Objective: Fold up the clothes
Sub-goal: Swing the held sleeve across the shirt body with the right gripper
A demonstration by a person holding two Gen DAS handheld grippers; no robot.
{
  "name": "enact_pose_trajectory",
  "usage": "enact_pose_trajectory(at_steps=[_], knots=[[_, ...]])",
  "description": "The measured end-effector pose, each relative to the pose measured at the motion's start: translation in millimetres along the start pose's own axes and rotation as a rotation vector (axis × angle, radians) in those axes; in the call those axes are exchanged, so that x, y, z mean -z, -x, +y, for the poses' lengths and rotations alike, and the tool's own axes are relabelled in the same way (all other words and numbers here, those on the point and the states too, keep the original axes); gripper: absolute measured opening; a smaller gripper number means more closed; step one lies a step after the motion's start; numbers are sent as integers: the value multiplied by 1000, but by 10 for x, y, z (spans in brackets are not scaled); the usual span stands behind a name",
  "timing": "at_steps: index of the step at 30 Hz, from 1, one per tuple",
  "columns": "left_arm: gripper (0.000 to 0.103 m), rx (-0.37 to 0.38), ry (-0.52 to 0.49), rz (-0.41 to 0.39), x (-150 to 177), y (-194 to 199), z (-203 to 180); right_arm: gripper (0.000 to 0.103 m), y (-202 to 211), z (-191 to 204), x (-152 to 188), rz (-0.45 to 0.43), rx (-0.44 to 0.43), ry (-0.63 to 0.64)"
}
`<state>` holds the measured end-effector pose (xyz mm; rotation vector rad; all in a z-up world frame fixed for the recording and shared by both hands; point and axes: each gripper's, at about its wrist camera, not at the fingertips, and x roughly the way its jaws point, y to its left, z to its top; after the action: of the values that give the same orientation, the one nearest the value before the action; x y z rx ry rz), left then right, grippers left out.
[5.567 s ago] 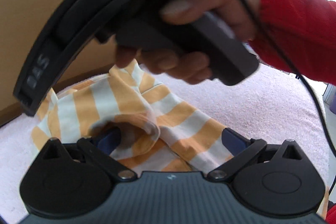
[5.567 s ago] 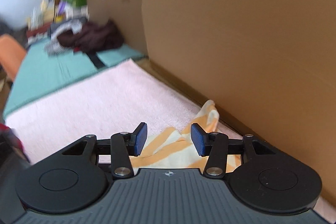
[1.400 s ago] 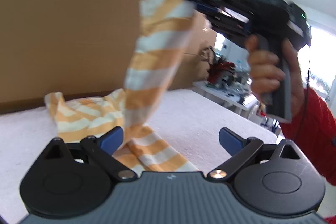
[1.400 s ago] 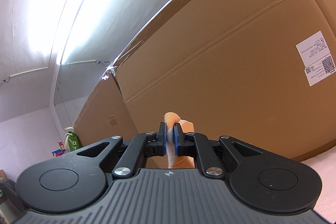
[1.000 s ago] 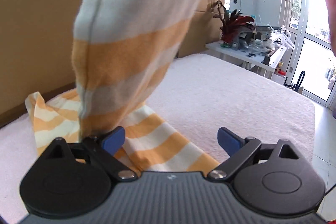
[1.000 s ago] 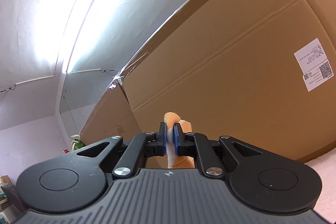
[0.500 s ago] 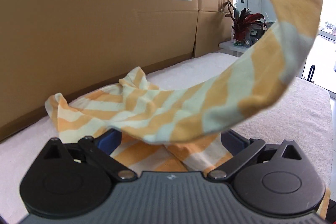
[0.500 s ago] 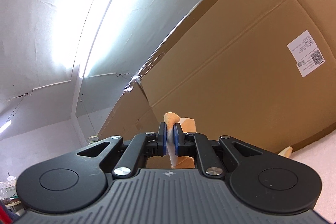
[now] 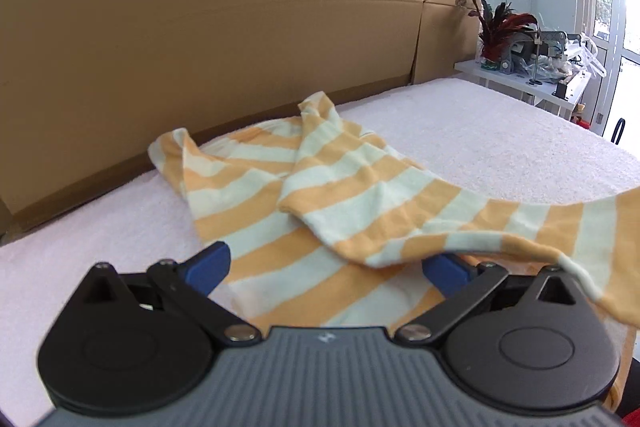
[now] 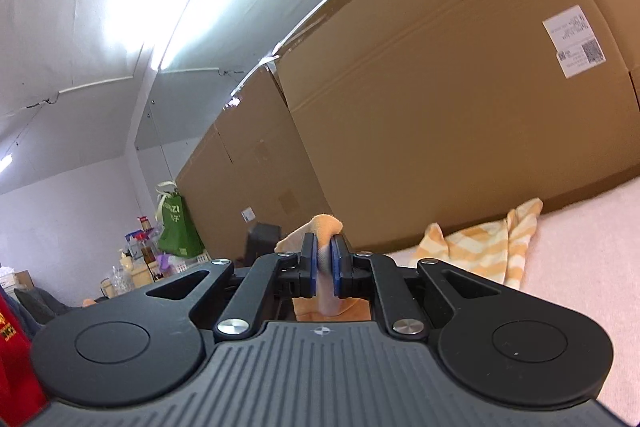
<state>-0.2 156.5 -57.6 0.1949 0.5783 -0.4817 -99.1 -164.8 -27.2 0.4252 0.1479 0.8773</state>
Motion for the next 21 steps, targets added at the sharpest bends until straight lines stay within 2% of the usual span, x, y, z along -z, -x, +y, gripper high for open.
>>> enact_pose_trajectory(at_steps=[4,7,11,13,16,19,20,21], knots=[[102,-29,38,-9,165,244,59,9,-8,-80,204,80,61,-26],[102,-6,84,-31,263,475,47,9,15,-111,304,118,81,-50],[102,143,60,-94,348,791,-205,9,71,-143,373,125,94,-80],[102,234,32,-105,376,866,-365,9,77,-167,387,123,99,-96],[102,366,52,-98,404,814,-532,9,57,-195,391,121,94,-119],[101,408,71,-94,425,663,-659,9,64,-183,403,115,64,-132],[98,418,76,-99,428,622,-697,9,72,-176,403,116,56,-132],[90,430,81,-105,432,588,-735,9,80,-169,403,116,48,-131]])
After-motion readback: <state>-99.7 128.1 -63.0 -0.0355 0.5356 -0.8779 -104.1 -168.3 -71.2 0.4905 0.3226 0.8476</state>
